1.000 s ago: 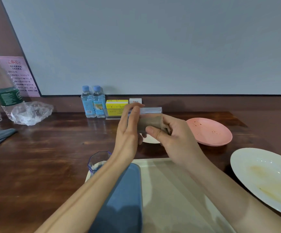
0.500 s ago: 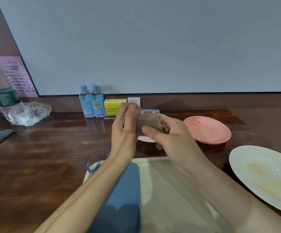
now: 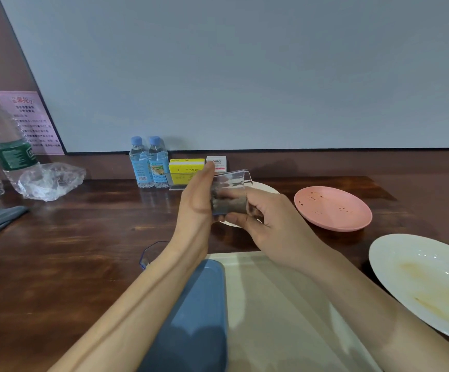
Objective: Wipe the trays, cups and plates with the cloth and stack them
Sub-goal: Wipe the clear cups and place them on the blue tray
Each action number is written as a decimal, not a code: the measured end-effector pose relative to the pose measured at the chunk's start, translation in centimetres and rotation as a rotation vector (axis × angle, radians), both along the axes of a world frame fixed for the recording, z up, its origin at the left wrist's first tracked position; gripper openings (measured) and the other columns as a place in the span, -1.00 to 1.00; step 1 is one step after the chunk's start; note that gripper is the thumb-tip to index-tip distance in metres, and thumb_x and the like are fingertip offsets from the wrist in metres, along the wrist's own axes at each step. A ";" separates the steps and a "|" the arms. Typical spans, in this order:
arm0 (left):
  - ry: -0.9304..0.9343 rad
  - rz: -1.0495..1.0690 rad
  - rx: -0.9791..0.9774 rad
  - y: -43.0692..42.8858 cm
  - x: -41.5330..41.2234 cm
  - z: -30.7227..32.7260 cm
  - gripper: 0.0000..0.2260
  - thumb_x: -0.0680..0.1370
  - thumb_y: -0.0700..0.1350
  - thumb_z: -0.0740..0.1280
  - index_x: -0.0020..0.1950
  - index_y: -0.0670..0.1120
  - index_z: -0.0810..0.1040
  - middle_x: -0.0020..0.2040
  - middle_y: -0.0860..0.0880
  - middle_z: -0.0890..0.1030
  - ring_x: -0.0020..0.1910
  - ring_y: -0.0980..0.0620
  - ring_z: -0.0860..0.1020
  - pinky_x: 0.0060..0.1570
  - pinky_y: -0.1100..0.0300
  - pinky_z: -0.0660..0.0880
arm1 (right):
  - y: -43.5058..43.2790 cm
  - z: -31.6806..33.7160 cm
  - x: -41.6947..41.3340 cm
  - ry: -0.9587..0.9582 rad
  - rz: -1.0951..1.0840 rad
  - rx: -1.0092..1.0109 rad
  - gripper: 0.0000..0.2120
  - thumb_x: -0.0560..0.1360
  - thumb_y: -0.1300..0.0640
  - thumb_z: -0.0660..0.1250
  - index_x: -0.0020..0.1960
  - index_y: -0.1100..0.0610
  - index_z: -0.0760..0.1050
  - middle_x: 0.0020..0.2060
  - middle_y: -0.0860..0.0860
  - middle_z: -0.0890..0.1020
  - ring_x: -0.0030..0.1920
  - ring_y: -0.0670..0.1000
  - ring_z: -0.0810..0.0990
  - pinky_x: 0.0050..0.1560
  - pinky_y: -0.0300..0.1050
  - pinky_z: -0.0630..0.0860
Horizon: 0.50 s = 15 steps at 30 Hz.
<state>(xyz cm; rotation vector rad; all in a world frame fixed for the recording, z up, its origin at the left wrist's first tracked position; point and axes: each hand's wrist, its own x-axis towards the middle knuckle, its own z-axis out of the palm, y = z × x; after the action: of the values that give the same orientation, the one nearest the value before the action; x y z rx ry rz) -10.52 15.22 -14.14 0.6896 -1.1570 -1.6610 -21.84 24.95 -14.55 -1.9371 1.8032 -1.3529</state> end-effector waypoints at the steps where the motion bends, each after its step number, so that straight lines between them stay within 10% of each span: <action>1: -0.011 0.018 -0.015 -0.2 -0.2 -0.3 -0.68 0.70 0.13 0.32 0.07 -0.11 0.69 -0.14 -0.05 0.74 -0.21 0.01 0.70 -0.29 0.19 0.54 | 0.2 0.1 0.2 -0.016 0.011 0.015 -0.88 0.61 0.14 0.45 0.12 -0.04 0.67 0.17 -0.08 0.72 0.19 -0.06 0.65 0.24 0.02 0.59; 8: -0.049 0.129 -0.298 0.5 -0.1 -1.7 -0.58 0.65 0.12 0.21 0.07 -0.23 0.59 -0.01 -0.23 0.69 -0.02 -0.07 0.61 0.03 -0.05 0.51 | 0.5 0.1 0.9 -0.222 0.041 0.035 -0.74 0.60 0.24 0.45 0.25 0.04 0.70 0.12 -0.17 0.75 0.21 -0.17 0.67 0.36 -0.04 0.55; 12: -0.097 0.241 -0.634 1.3 0.6 -2.2 -0.78 0.72 -0.03 0.17 0.04 -0.04 0.58 -0.12 0.13 0.62 -0.08 0.20 0.55 0.00 0.21 0.49 | 1.4 0.7 1.1 -0.586 0.142 0.045 -0.77 0.61 0.28 0.41 0.23 0.12 0.70 -0.23 -0.23 0.72 -0.25 -0.28 0.64 -0.19 -0.48 0.47; 15: -0.109 0.185 -0.650 1.0 0.7 -1.5 -0.86 0.69 -0.03 0.24 0.08 -0.02 0.57 -0.11 0.06 0.60 -0.11 0.17 0.53 -0.07 0.26 0.48 | 1.6 0.9 1.3 -0.634 0.163 -0.018 -0.74 0.60 0.30 0.40 0.26 0.17 0.68 -0.21 -0.20 0.73 -0.27 -0.26 0.64 -0.19 -0.48 0.47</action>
<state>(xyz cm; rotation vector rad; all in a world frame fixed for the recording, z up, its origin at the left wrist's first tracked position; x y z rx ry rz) -9.87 16.21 -15.68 0.4501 -1.5526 -1.0092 -20.55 26.52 -13.60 -1.3890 1.3018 -1.6735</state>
